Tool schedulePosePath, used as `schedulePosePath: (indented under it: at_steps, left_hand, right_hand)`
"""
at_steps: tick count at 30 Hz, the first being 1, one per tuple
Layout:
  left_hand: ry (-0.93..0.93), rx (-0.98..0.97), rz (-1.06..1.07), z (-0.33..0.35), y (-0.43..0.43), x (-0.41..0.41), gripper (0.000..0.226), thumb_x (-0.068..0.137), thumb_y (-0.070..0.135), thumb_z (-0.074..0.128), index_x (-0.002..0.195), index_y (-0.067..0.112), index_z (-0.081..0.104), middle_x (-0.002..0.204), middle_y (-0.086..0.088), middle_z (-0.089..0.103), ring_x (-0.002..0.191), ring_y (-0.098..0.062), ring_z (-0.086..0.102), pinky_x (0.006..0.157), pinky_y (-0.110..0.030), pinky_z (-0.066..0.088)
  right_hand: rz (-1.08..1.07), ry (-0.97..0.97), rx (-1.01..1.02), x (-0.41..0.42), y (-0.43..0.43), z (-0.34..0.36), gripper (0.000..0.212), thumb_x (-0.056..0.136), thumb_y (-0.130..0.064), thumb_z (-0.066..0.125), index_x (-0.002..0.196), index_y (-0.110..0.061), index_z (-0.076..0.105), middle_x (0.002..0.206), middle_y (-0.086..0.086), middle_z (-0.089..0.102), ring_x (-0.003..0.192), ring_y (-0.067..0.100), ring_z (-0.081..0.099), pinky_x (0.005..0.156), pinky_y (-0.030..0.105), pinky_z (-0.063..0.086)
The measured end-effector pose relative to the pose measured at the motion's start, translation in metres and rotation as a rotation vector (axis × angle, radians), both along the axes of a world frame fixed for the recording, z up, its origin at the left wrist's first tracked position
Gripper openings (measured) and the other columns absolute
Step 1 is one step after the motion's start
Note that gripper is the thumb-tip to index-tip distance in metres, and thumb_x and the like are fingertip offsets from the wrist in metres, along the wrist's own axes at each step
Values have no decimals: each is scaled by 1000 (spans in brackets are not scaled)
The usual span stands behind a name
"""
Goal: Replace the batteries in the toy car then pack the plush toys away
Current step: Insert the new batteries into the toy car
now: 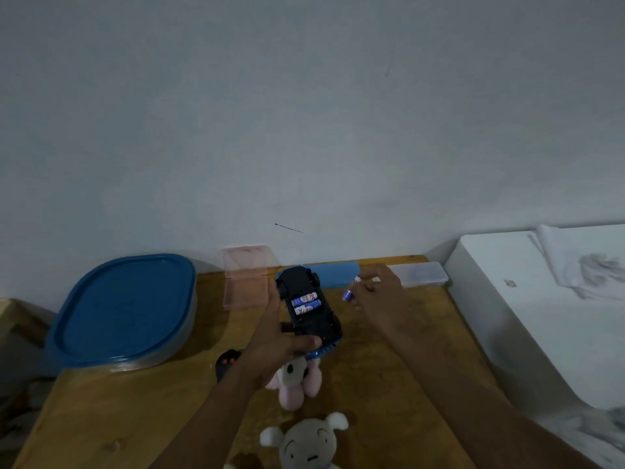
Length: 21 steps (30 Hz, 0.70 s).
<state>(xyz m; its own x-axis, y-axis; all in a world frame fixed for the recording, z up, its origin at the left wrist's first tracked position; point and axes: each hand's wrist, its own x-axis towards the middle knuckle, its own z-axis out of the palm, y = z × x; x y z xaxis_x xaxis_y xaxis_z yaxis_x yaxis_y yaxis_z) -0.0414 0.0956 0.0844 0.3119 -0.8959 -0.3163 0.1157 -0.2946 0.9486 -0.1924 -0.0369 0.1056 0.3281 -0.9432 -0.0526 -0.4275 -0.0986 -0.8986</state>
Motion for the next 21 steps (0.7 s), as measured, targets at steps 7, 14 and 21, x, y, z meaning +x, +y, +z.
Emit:
schedulePosePath:
  at_steps: [7, 14, 21]
  left_hand:
    - [-43, -69, 11, 9, 6, -7, 119, 71, -7, 78, 144, 51, 5, 109, -2, 64, 95, -16, 66, 64, -31, 59]
    - [-111, -111, 24, 12, 14, -8, 114, 70, -2, 80, 134, 58, 8, 113, 4, 63, 100, -14, 63, 68, -34, 60]
    - [-119, -96, 3, 5, 16, -2, 115, 66, -1, 82, 147, 46, 15, 112, -2, 67, 103, -22, 64, 73, -48, 60]
  right_hand:
    - [26, 48, -112, 15, 34, 14, 14, 84, -29, 70, 80, -24, 58, 83, -10, 64, 82, 10, 64, 71, 31, 56]
    - [-16, 139, -218, 23, 53, 12, 12, 86, -28, 69, 89, -17, 63, 82, -11, 59, 77, 6, 59, 61, 14, 45]
    - [-37, 107, -197, 29, 63, 10, 10, 84, -24, 71, 84, -14, 67, 81, -6, 64, 78, 9, 63, 65, 20, 53]
